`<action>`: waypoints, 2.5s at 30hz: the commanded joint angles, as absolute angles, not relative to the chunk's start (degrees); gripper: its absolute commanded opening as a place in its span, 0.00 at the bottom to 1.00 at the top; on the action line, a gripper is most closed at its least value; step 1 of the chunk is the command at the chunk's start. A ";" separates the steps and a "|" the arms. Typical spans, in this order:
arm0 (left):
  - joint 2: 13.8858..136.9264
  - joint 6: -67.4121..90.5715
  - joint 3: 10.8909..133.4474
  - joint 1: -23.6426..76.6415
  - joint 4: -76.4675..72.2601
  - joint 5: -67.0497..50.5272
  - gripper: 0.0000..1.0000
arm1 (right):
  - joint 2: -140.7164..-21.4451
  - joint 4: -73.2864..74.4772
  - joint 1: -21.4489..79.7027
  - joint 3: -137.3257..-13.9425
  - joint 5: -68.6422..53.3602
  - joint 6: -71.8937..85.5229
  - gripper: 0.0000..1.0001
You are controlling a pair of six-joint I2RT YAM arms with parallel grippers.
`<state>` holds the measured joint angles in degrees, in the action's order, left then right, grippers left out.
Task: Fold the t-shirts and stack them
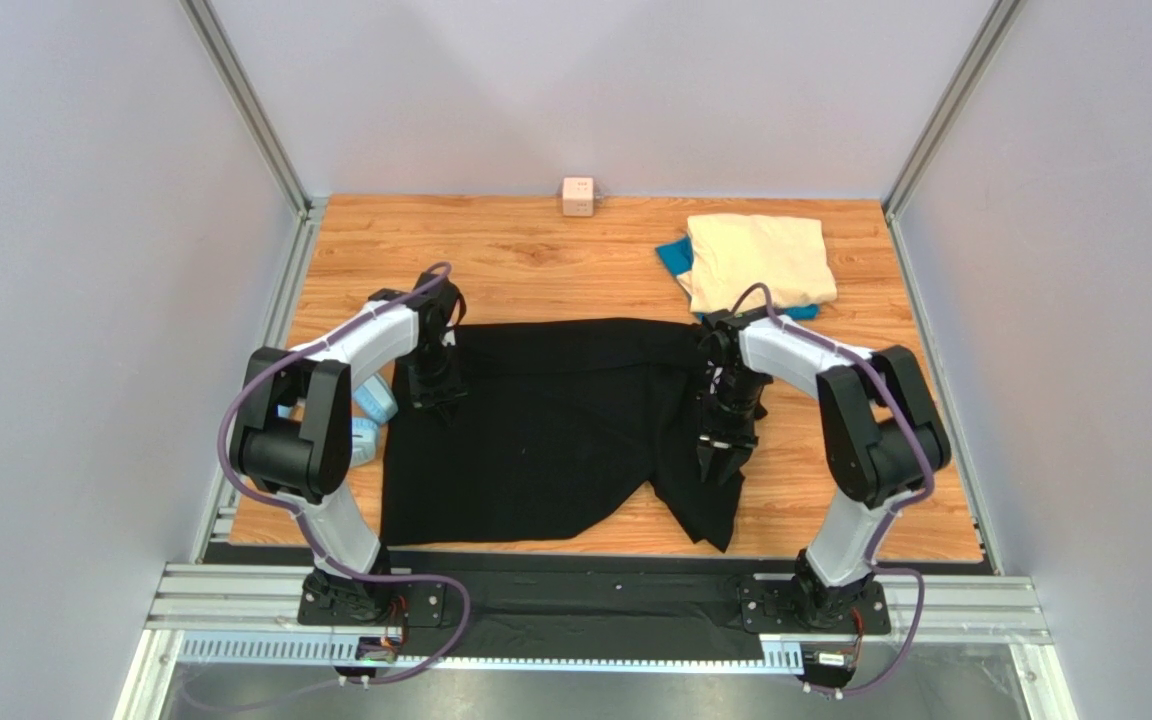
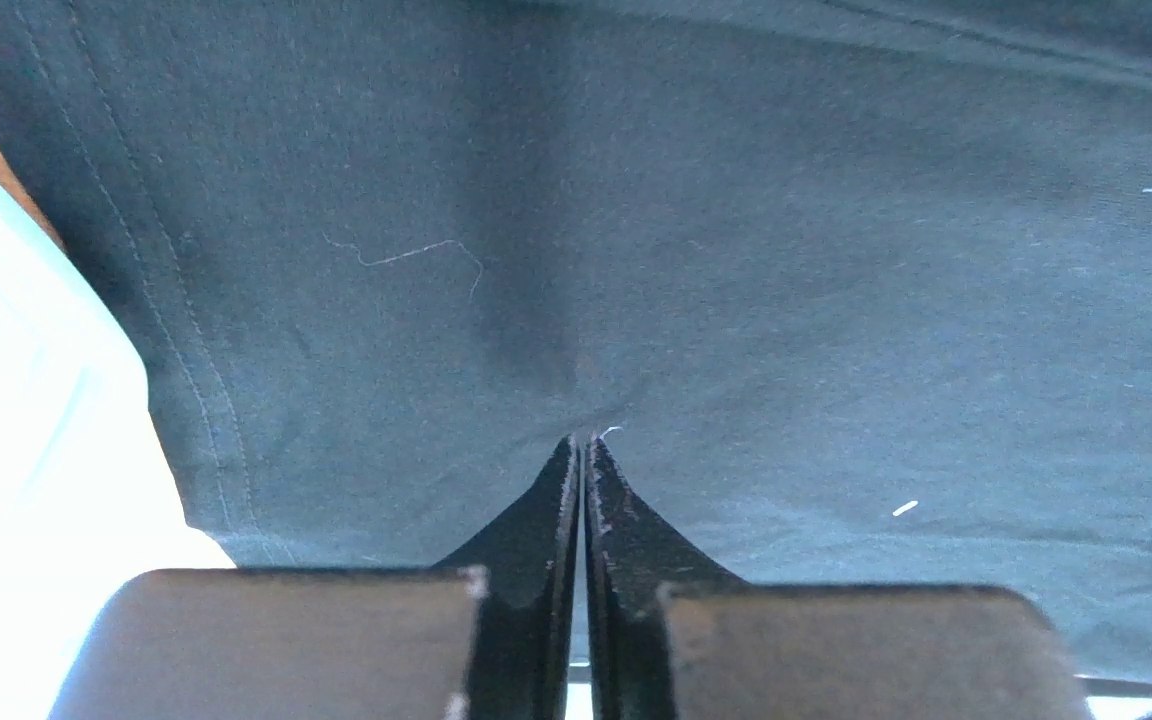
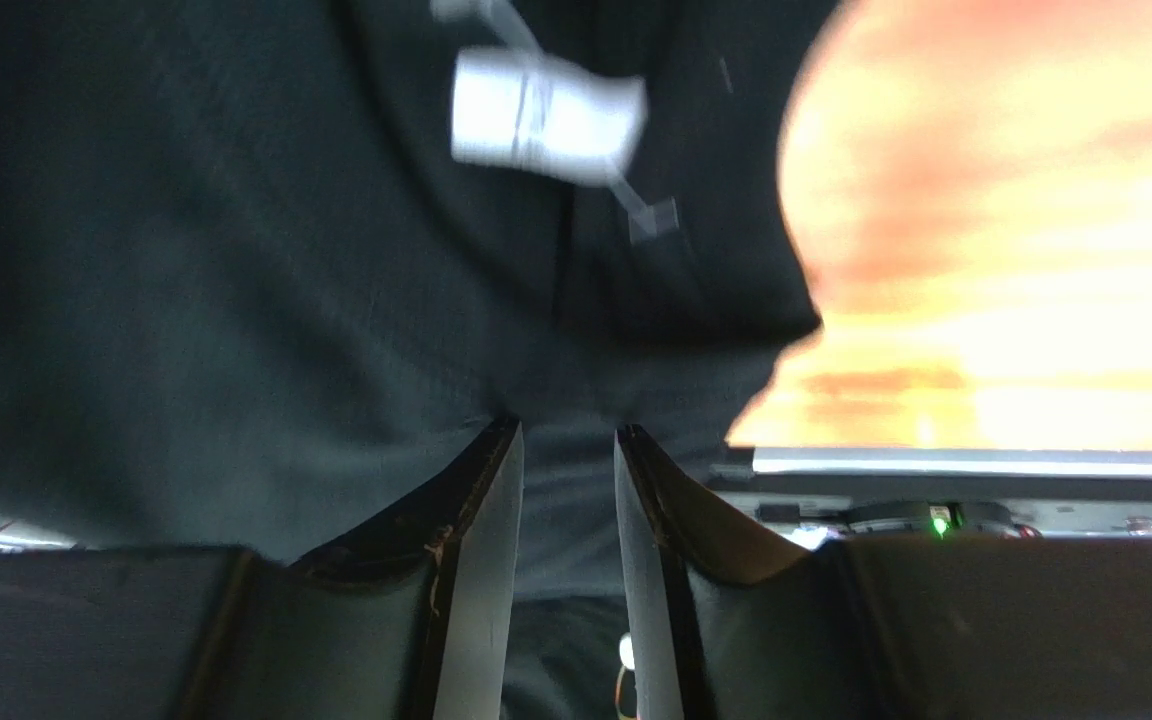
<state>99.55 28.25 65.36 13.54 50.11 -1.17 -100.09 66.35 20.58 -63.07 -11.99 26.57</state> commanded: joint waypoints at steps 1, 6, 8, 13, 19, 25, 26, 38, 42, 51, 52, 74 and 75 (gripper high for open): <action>99.31 28.39 64.34 14.06 48.26 -1.23 0.00 | -105.02 60.21 21.53 -62.84 -10.90 28.30 0.34; 99.41 27.77 63.99 14.06 47.72 -1.14 0.00 | -110.99 59.15 21.18 -66.26 -7.65 26.98 0.05; 99.23 27.34 63.81 14.06 47.81 -1.23 0.00 | -111.97 59.50 20.74 -67.23 -6.95 27.33 0.00; 99.58 26.72 62.67 14.06 48.08 -1.49 0.00 | -113.64 60.64 18.64 -68.38 -5.98 27.33 0.00; 99.32 26.11 60.74 14.06 47.64 -0.71 0.00 | -111.98 62.22 11.88 -68.82 -3.52 25.93 0.00; 100.37 26.80 59.33 14.06 46.67 -1.14 0.00 | -111.71 65.91 6.16 -74.35 -1.40 23.12 0.00; 100.46 26.98 59.41 14.06 46.67 -1.32 0.00 | -111.62 66.18 5.80 -75.57 -2.36 23.03 0.00; 98.88 28.39 58.10 14.06 47.29 3.25 0.00 | -111.62 66.27 5.80 -75.85 -4.58 21.97 0.00; 98.09 29.27 55.99 14.06 47.20 2.81 0.00 | -110.83 66.53 3.79 -75.32 -3.52 21.45 0.00; 93.34 27.77 52.21 14.06 49.04 6.85 0.00 | -110.83 66.80 -2.28 -78.12 -0.97 21.18 0.00; 92.90 27.60 51.86 14.06 49.13 7.29 0.00 | -110.92 66.88 -2.63 -78.74 -0.97 21.27 0.00; 87.46 25.49 62.48 15.29 52.73 2.29 0.17 | -114.52 69.35 -4.75 -88.52 -3.77 20.83 0.04; 86.76 25.14 62.93 15.90 53.00 0.98 0.19 | -114.35 69.08 -4.75 -87.98 -4.04 20.83 0.04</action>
<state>91.98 26.74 59.22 14.31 51.33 5.15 -115.04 69.69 -4.34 -89.38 -3.14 21.37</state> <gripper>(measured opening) 0.168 0.044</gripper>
